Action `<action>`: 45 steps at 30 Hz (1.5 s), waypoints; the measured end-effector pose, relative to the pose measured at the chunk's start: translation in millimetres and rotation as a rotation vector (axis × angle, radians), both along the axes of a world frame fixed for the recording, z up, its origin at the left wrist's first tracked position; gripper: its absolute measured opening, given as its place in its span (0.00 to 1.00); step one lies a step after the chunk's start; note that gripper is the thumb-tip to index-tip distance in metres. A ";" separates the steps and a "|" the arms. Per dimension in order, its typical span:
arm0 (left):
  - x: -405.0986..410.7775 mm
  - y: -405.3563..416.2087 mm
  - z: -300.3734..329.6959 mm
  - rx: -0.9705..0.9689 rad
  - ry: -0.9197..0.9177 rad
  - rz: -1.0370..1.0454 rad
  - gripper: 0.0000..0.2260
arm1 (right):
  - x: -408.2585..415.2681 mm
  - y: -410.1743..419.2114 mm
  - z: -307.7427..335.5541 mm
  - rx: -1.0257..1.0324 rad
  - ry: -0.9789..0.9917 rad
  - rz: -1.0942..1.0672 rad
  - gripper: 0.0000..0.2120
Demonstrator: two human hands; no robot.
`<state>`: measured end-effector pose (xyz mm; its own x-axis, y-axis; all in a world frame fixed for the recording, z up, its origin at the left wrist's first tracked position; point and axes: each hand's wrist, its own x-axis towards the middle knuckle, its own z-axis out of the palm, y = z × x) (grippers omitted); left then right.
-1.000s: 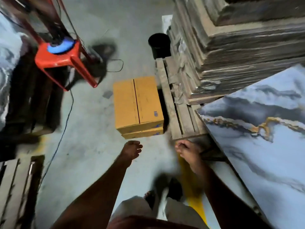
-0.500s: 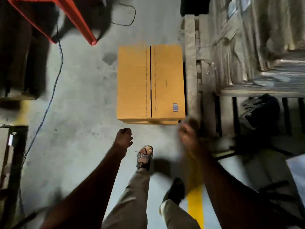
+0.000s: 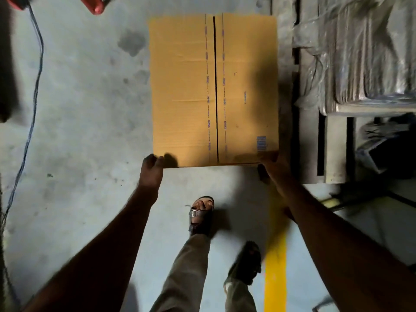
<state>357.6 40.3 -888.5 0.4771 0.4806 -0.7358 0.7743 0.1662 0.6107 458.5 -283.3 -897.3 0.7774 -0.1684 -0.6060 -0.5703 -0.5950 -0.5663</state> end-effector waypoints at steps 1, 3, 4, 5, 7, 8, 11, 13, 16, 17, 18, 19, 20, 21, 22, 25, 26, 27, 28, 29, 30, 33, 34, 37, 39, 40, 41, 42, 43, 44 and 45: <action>1.9 -2.0 3.9 -0.017 -0.030 0.006 0.07 | -2.2 -11.9 -16.3 0.025 0.001 -0.007 0.39; 8.9 -7.5 19.8 -0.037 -0.076 0.087 0.08 | 0.0 -13.5 -15.5 0.011 0.033 -0.038 0.41; 13.8 -9.8 29.4 -0.033 -0.080 0.163 0.10 | 2.0 -4.8 2.5 0.000 0.048 -0.078 0.42; 18.9 -11.8 40.0 -0.005 -0.073 0.239 0.12 | 4.4 -0.4 16.6 -0.011 0.064 -0.119 0.43; 30.0 -11.4 59.8 0.074 -0.074 0.329 0.16 | 7.8 5.1 36.1 -0.031 0.030 -0.175 0.46; 34.9 -10.0 69.3 0.105 -0.080 0.353 0.16 | 9.0 8.1 47.1 -0.051 -0.009 -0.195 0.49; 47.1 -8.8 97.8 0.139 -0.145 0.370 0.17 | 13.8 20.6 93.7 0.033 -0.075 -0.293 0.42; 53.8 -13.5 123.3 0.121 -0.227 0.398 0.17 | 13.8 28.7 132.7 0.117 -0.143 -0.342 0.31; 62.6 -21.2 170.1 0.143 -0.280 0.459 0.19 | 7.6 20.5 167.4 0.166 -0.284 -0.333 0.20; 63.4 -23.7 185.4 0.168 -0.293 0.471 0.19 | 0.9 16.4 181.9 0.174 -0.322 -0.342 0.18; 62.4 -27.9 204.4 0.195 -0.313 0.469 0.19 | -8.8 12.6 196.9 0.178 -0.348 -0.353 0.17; 59.7 -32.5 223.2 0.226 -0.350 0.457 0.18 | -20.0 7.2 209.8 0.204 -0.380 -0.370 0.16; 55.6 -37.6 242.7 0.261 -0.388 0.443 0.17 | -32.8 2.1 224.0 0.208 -0.416 -0.376 0.15; 49.8 -42.4 261.9 0.294 -0.427 0.428 0.16 | -47.3 -1.0 239.8 0.228 -0.446 -0.387 0.13; 42.2 -48.0 282.9 0.322 -0.464 0.415 0.16 | -63.1 -4.0 256.1 0.250 -0.454 -0.390 0.14; 9.2 -66.0 347.7 0.413 -0.585 0.411 0.15 | -105.3 -15.9 306.7 0.344 -0.551 -0.469 0.28; -3.5 -71.5 371.4 0.424 -0.612 0.429 0.15 | -119.3 -20.2 329.5 0.345 -0.606 -0.485 0.31; -15.4 -75.5 394.6 0.428 -0.629 0.443 0.15 | -132.8 -25.2 352.1 0.342 -0.638 -0.483 0.32; -27.4 -79.7 419.5 0.437 -0.647 0.453 0.16 | -145.8 -29.9 372.9 0.345 -0.675 -0.469 0.32; -39.0 -83.3 445.1 0.442 -0.674 0.462 0.17 | -160.1 -34.1 397.7 0.369 -0.702 -0.461 0.33; -50.4 -86.6 470.1 0.445 -0.698 0.474 0.19 | -173.3 -38.3 420.8 0.384 -0.724 -0.462 0.35; -87.0 -102.6 542.0 0.429 -0.758 0.459 0.18 | -206.9 -56.9 483.4 0.404 -0.793 -0.487 0.39; -100.1 -111.5 562.1 0.424 -0.782 0.444 0.18 | -220.8 -64.3 506.3 0.408 -0.837 -0.498 0.39; -135.9 -142.8 610.5 0.330 -0.850 0.421 0.17 | -264.6 -92.4 568.0 0.392 -0.967 -0.556 0.34; -161.3 -174.0 634.4 0.253 -0.881 0.390 0.16 | -294.8 -123.6 596.9 0.322 -1.040 -0.600 0.30; -173.4 -189.9 645.0 0.230 -0.905 0.361 0.15 | -309.9 -140.0 609.1 0.287 -1.082 -0.627 0.30; -183.0 -204.6 652.8 0.183 -0.931 0.336 0.15 | -325.1 -155.3 619.8 0.257 -1.118 -0.655 0.29; -192.7 -220.0 659.8 0.129 -0.960 0.303 0.14 | -341.3 -170.0 629.6 0.225 -1.144 -0.686 0.28; -200.0 -235.5 664.5 0.084 -0.972 0.265 0.14 | -356.9 -185.3 638.5 0.199 -1.159 -0.716 0.28; -204.5 -250.5 666.1 0.048 -0.976 0.226 0.15 | -371.7 -200.7 645.5 0.172 -1.176 -0.752 0.28; -208.0 -265.3 666.1 0.014 -0.969 0.190 0.16 | -386.1 -215.6 650.5 0.147 -1.193 -0.784 0.28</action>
